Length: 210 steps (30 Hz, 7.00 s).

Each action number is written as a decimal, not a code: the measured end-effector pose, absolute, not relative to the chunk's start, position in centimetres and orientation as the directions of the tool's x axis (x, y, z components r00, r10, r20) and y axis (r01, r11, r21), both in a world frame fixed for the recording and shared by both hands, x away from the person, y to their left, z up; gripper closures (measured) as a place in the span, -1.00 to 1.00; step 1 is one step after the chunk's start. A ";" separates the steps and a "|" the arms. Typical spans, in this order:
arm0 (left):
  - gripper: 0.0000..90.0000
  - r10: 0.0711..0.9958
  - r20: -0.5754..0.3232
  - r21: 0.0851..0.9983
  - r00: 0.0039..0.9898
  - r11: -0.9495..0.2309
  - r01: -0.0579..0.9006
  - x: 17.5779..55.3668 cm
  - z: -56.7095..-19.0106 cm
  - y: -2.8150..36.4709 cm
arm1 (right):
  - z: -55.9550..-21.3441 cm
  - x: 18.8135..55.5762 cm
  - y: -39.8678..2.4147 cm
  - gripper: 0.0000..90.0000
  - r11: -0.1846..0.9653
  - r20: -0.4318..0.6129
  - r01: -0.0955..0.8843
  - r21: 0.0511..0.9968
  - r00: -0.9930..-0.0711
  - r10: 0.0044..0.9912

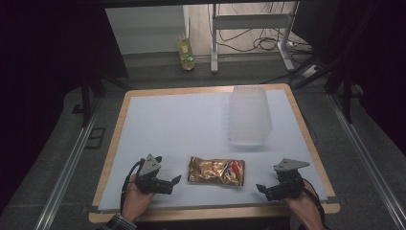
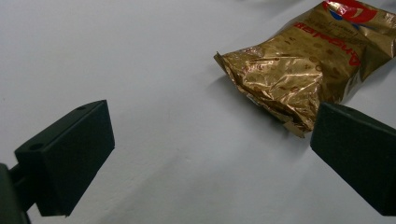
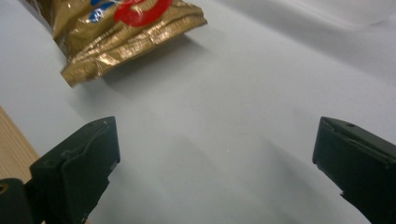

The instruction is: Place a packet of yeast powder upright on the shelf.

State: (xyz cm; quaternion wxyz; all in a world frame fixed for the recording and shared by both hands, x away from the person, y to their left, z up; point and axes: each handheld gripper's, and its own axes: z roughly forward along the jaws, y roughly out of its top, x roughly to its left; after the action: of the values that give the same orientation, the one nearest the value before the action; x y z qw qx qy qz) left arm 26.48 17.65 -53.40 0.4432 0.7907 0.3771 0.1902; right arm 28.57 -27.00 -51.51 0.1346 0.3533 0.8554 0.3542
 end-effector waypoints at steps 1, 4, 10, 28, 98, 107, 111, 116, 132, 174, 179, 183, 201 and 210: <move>-1.00 0.765 -0.034 0.844 0.643 -0.323 0.428 26.5 -53.4 17.7 | -51.6 28.6 -27.0 -0.98 0.500 0.025 0.510 0.700 -0.717 0.697; -1.00 0.765 -0.034 0.837 0.643 -0.330 0.436 26.5 -53.4 17.5 | -51.5 28.6 -27.0 -0.98 0.499 0.024 0.503 0.706 -0.720 0.693; -0.99 0.770 -0.050 0.831 0.637 -0.321 0.454 26.6 -53.2 17.5 | -51.5 28.5 -26.9 -0.98 0.508 0.016 0.500 0.702 -0.723 0.691; -0.86 0.768 -0.048 0.831 0.639 -0.325 0.452 26.4 -52.6 17.5 | -51.5 28.5 -26.9 -0.98 0.516 0.001 0.495 0.699 -0.723 0.691; 1.00 0.686 -0.040 0.788 0.727 -0.425 0.444 28.7 -54.3 11.9 | -51.3 28.5 -26.6 -0.97 0.525 0.004 0.499 0.689 -0.727 0.686; 1.00 0.703 -0.025 0.750 0.711 -0.457 0.478 28.9 -54.6 12.0 | -50.8 28.5 -26.5 -0.97 0.505 0.045 0.510 0.696 -0.734 0.678; 1.00 0.702 -0.032 0.749 0.711 -0.454 0.482 28.9 -54.6 12.1 | -50.6 28.7 -26.2 -0.97 0.494 0.086 0.523 0.694 -0.742 0.665; 1.00 0.703 -0.027 0.748 0.711 -0.458 0.481 28.9 -54.6 12.0 | -50.3 28.8 -25.4 -0.97 0.494 0.127 0.533 0.686 -0.758 0.640; 1.00 0.707 -0.032 0.747 0.707 -0.453 0.487 28.9 -54.6 12.0 | -49.7 30.0 -23.0 -0.97 0.424 0.337 0.639 0.642 -0.732 0.592; 0.99 0.705 -0.061 0.749 0.706 -0.436 0.500 29.0 -54.6 12.3 | -50.5 34.3 -18.5 0.47 0.220 0.659 0.838 0.499 -0.532 0.531; 0.99 0.706 -0.061 0.757 0.706 -0.428 0.493 28.9 -54.6 12.4 | -50.2 34.2 -18.4 0.66 0.230 0.645 0.821 0.522 -0.556 0.525; 0.85 0.713 -0.077 0.770 0.697 -0.401 0.496 28.8 -54.5 12.8 | -49.6 34.1 -18.3 0.72 0.236 0.629 0.802 0.549 -0.582 0.515; 0.36 0.712 -0.067 0.789 0.698 -0.390 0.474 28.3 -53.7 13.6 | -46.7 34.0 -18.8 0.76 0.303 0.535 0.710 0.636 -0.689 0.490; 0.09 0.717 -0.038 0.800 0.696 -0.396 0.452 28.0 -53.4 13.7 | -45.4 34.2 -19.5 0.75 0.318 0.491 0.673 0.668 -0.720 0.491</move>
State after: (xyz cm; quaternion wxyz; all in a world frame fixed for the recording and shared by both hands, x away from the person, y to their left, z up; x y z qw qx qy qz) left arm 28.00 13.71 -53.38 0.4186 0.8204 0.3560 0.1582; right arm 34.22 -19.48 -45.39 -0.0992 0.3609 0.8058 0.4589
